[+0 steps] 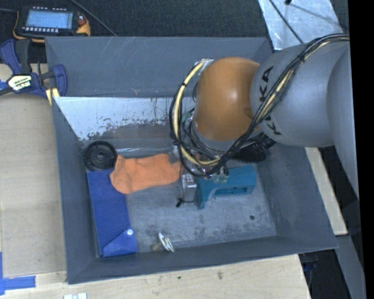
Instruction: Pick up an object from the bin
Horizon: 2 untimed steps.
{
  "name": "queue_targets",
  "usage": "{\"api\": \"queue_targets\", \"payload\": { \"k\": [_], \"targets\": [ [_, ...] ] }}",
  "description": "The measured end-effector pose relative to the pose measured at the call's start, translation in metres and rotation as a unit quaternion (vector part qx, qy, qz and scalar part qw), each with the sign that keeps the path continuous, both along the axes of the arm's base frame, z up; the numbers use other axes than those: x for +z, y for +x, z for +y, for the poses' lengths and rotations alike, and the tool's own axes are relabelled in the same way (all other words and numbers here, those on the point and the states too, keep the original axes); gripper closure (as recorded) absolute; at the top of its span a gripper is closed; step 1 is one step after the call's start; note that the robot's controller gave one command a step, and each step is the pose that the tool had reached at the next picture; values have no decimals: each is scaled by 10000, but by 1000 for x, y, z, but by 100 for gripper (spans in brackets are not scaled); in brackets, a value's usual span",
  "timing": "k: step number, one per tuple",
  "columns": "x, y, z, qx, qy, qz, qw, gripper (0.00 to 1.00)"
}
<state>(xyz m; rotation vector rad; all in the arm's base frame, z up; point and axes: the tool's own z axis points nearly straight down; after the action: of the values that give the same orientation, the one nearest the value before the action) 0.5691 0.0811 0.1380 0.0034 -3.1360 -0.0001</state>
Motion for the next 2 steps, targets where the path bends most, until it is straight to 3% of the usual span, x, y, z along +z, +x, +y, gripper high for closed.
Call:
{"api": "queue_targets", "payload": {
  "k": [1,2],
  "targets": [
    [5,2,0,-11,3,-42,10000,0],
    [-66,7,43,-582,4,-40,9983,0]
  ]
}}
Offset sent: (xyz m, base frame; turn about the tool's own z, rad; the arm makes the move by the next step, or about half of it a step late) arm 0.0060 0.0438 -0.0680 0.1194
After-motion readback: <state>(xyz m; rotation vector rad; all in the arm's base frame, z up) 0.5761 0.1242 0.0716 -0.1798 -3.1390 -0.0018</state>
